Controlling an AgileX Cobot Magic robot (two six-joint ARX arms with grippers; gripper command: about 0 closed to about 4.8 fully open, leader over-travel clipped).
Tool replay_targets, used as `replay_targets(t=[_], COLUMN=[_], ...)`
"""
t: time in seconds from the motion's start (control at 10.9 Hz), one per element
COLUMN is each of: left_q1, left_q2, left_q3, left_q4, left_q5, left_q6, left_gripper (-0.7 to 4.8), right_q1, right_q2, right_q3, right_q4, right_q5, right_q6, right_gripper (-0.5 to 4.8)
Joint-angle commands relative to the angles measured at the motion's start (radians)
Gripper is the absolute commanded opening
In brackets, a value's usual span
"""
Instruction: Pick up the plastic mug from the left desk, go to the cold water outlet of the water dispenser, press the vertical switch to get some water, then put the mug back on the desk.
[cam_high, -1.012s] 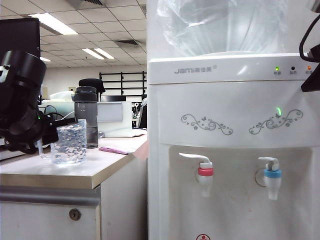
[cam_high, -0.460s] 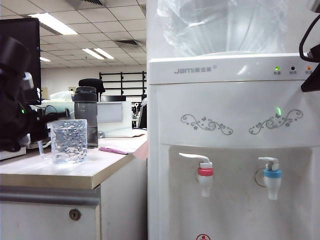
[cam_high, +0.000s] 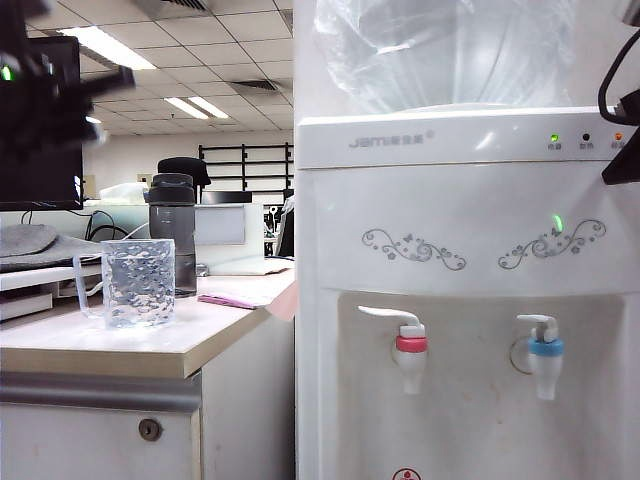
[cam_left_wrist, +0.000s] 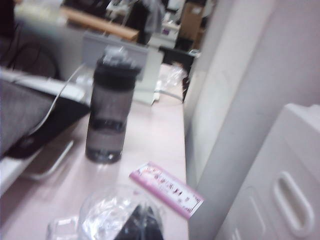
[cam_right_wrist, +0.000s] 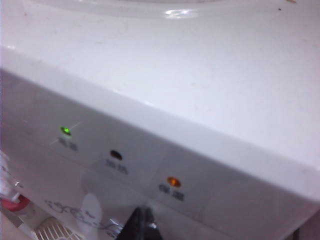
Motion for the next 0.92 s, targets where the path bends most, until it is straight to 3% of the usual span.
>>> replay_targets(t=[0.09,0.18,0.28,0.46,0.64,0.74,0.83,0.92], left_q1=[0.001,0.282,0.299,0.299,0.299,0.298,0.298,0.298], left_q2=[-0.344,-1.024,-1.103,-1.248,-1.248,-1.248,-1.248,-1.248], left_q3=[-0.135,-0.348,-0.412,-0.413,-0.412,-0.413,-0.413,-0.413], left_q4=[-0.24,-0.711,-0.733,-0.961,-0.96,-0.966,-0.968,-0.969], left_q5=[-0.023,0.154,0.19,0.195,0.208,0.204,0.204,0.205], left_q6=[0.105,0.17,0.189,0.206,0.173,0.173,0.173,0.173], left_gripper=[-0.08,-0.08,-0.08,-0.08,-0.06,-0.06,-0.06,-0.06], right_q1=[-0.009,-0.009,-0.009,-0.009,-0.009,0.034,0.035,0.026], right_q2=[0.005,0.005,0.005,0.006,0.006,-0.241,-0.284,-0.55], right_q3=[0.01,0.01,0.01,0.01,0.01,-0.068,-0.09,-0.251], right_q4=[0.056,0.056,0.056,0.056,0.054,0.027,0.027,0.024], right_q5=[0.073,0.073,0.073,0.073,0.076,0.209,0.264,0.392], right_q6=[0.0,0.0,0.0,0.0,-0.001,-0.003,-0.003,-0.002], right_gripper=[-0.01,-0.01,-0.01,-0.01,-0.01,-0.01,-0.01,-0.01])
